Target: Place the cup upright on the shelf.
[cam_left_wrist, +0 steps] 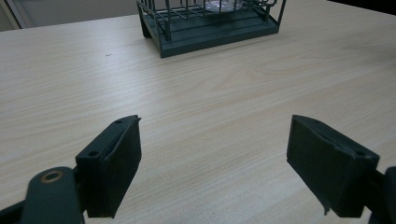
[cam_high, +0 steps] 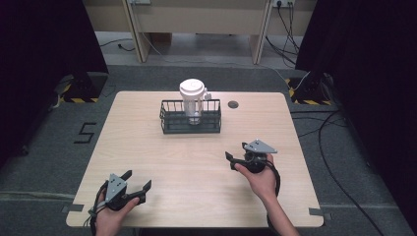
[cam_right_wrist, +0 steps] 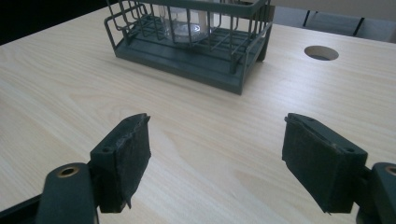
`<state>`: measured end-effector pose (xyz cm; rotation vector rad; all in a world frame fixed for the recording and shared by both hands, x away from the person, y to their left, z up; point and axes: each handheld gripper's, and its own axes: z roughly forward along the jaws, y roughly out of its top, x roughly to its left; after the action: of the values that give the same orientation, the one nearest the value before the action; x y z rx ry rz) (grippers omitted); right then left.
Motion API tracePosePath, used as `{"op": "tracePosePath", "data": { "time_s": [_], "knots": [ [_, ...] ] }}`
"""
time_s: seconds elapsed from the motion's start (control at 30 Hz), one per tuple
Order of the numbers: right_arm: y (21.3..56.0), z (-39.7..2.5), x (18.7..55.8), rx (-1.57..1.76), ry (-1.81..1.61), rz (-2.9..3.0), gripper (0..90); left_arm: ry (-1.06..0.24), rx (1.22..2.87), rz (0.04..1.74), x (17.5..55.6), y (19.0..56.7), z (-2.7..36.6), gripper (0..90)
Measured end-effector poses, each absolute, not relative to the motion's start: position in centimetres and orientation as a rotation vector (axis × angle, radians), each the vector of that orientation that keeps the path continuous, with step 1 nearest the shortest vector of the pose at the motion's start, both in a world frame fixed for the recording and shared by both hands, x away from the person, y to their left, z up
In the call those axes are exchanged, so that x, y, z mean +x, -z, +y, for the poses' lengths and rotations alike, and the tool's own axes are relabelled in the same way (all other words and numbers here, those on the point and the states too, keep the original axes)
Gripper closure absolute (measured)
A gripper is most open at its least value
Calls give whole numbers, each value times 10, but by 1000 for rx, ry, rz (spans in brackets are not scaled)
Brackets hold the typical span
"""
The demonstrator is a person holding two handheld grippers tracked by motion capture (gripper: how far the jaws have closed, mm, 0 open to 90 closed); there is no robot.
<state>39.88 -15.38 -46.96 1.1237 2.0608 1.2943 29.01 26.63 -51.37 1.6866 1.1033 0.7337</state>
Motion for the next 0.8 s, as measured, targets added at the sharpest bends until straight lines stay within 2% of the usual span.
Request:
{"op": "tracePosePath", "data": {
  "time_s": [0.8],
  "knots": [
    [494,-196,371,1177,-1286,1992,239,-739,1687,1108,290,514,266,174]
  ]
}}
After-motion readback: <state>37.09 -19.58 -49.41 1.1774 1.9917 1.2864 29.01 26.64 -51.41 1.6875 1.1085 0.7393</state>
